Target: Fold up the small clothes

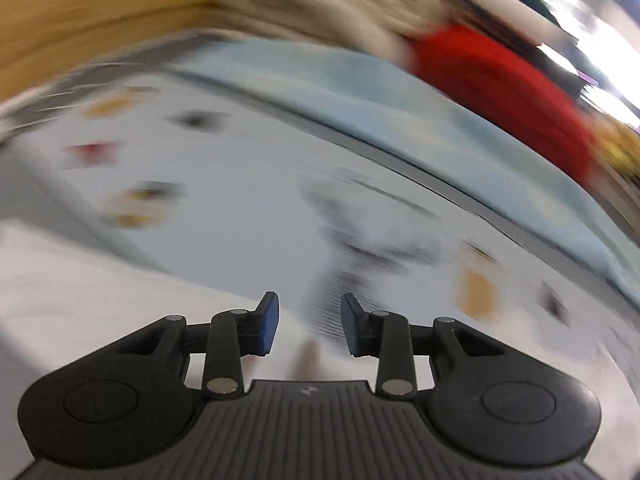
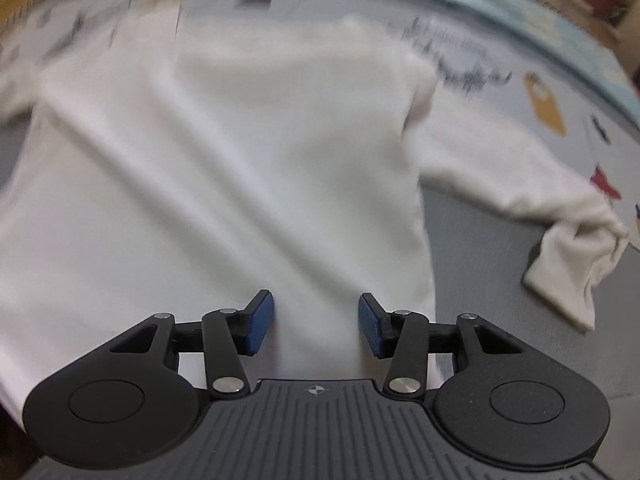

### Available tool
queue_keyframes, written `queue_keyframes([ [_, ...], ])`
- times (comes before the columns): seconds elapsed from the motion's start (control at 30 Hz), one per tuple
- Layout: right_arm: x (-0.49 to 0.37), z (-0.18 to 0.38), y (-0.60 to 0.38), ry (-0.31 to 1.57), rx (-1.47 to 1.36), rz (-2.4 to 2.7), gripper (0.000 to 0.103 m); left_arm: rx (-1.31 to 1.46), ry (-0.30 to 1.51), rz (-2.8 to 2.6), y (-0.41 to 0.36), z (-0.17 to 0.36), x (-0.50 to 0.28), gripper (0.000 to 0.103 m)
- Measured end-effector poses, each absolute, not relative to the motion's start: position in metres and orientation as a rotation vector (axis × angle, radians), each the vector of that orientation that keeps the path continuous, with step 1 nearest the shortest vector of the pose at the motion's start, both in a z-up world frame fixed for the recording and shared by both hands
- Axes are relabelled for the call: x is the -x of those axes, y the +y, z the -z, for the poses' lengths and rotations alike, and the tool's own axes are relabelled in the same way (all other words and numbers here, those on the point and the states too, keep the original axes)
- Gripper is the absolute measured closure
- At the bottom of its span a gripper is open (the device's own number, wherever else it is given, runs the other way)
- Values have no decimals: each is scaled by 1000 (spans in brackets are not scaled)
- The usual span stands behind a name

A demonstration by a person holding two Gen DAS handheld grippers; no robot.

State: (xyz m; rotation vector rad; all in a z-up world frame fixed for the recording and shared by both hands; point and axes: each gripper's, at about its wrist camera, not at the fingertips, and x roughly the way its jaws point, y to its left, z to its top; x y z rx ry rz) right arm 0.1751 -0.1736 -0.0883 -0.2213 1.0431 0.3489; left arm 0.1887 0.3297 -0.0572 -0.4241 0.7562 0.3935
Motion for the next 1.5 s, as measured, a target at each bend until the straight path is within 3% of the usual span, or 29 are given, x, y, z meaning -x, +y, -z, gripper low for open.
queue_keyframes([
  [0.23, -224, 60, -196, 825, -52, -229, 55, 348, 913, -80, 221, 98, -255, 66],
  [0.37, -265, 67, -206, 796, -139, -183, 54, 366, 945, -80, 210, 113, -275, 61],
  [0.53, -321, 93, -218, 835, -269, -117, 53, 330, 1001, -92, 209, 126, -291, 61],
  [0.63, -345, 113, -217, 894, -321, -124, 53, 287, 990, -138, 209, 126, -299, 70],
  [0.67, -350, 118, -216, 908, -327, -122, 53, 271, 986, -154, 209, 125, -302, 84],
  [0.7, -357, 123, -215, 930, -327, -123, 56, 247, 984, -175, 209, 127, -306, 96],
  [0.73, -360, 125, -213, 946, -322, -125, 62, 236, 982, -179, 209, 126, -308, 96],
  [0.77, -363, 127, -212, 944, -325, -138, 78, 241, 972, -179, 211, 127, -312, 97],
  [0.8, -364, 126, -212, 930, -328, -159, 88, 250, 958, -183, 213, 127, -316, 98],
  [0.97, -360, 97, -215, 735, -339, -148, 92, 155, 782, -185, 203, 108, -334, 100],
  [1.03, -354, 87, -212, 636, -286, -122, 89, 107, 722, -200, 192, 95, -338, 99],
  [1.1, -359, 93, -203, 700, -181, -72, 69, 105, 761, -213, 185, 90, -341, 91],
  [1.13, -362, 100, -203, 769, -184, -100, 65, 122, 794, -187, 184, 90, -343, 88],
  [1.27, -359, 117, -210, 907, -202, -94, 65, 141, 894, -32, 166, 97, -336, 86],
  [1.37, -354, 122, -215, 990, -177, -92, 58, 136, 1053, 113, 151, 124, -329, 67],
  [1.4, -350, 119, -219, 992, -183, -76, 50, 106, 1060, 103, 148, 129, -325, 67],
  [1.5, -339, 106, -238, 999, -243, -39, 48, 33, 1119, 22, 146, 117, -313, 66],
])
